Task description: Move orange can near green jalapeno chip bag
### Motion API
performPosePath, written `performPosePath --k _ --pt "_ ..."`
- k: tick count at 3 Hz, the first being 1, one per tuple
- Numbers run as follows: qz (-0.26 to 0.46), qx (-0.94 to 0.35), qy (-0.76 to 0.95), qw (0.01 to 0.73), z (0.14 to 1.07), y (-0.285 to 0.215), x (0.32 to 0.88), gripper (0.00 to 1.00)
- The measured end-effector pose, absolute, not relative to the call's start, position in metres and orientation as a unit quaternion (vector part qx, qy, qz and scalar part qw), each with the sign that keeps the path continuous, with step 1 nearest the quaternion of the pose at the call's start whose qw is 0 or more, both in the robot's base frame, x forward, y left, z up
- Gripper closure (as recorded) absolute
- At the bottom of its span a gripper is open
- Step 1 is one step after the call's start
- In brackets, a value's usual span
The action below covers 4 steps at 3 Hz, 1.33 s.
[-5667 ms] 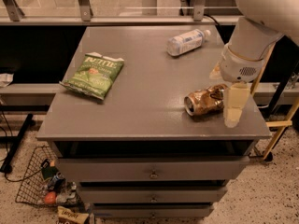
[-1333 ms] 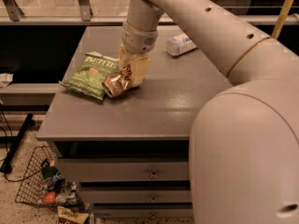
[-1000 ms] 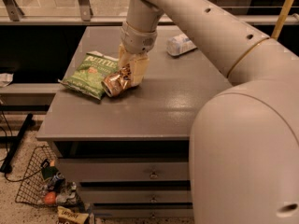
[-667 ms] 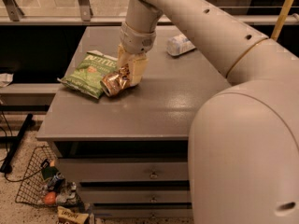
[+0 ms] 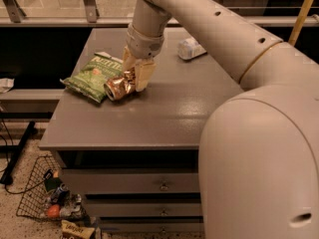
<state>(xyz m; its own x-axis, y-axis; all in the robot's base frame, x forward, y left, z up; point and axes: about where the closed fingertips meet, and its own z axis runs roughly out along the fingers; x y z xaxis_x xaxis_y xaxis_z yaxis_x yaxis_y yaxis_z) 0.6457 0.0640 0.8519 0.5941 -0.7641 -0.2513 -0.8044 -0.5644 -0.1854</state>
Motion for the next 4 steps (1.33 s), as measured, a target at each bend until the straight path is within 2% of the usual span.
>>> performPosePath --k 1,3,4 --pt "0.071 -0.881 0.445 0.144 0.85 0.067 0.648 0.0" --pt "0.056 -0.866 0.469 0.164 0.87 0.05 0.648 0.0" --pt "0.029 -0.835 0.52 0.178 0.894 0.001 0.642 0.0"
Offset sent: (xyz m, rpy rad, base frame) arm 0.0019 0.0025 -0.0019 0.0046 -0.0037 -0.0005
